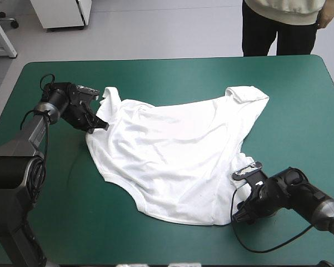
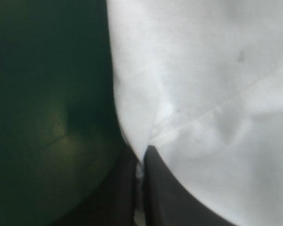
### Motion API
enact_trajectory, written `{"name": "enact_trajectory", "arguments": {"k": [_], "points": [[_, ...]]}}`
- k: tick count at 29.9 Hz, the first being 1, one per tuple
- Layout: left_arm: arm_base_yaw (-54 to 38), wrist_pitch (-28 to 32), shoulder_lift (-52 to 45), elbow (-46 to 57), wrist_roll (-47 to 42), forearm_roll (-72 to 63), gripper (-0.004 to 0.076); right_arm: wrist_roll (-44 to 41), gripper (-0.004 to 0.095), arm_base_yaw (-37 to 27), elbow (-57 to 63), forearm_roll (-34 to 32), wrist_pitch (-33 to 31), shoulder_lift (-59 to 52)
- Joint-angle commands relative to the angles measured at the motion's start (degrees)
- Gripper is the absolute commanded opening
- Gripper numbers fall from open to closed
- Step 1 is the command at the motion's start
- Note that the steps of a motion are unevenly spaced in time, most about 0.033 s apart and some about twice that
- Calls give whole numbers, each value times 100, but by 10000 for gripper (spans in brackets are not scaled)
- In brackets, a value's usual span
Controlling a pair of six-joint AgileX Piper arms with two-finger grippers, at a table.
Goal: Fold the cloth
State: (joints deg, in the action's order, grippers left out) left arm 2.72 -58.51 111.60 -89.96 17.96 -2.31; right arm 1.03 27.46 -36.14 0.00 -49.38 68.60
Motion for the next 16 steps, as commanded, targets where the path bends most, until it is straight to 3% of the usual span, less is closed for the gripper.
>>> {"name": "enact_trajectory", "arguments": {"k": [1, 9, 14, 16], "points": [[1, 89, -314, -171, -12, -74, -9, 123, 601, 14, -25, 46, 245, 257], [1, 40, -314, -171, -12, -74, -9, 319, 345, 14, 219, 158, -157, 1197], [1, 40, -324, -171, -12, -160, -9, 451, -8, 14, 172, 310, -85, 1009], [1, 9, -324, -171, -12, -208, -9, 417, -14, 14, 157, 310, -69, 829]]}}
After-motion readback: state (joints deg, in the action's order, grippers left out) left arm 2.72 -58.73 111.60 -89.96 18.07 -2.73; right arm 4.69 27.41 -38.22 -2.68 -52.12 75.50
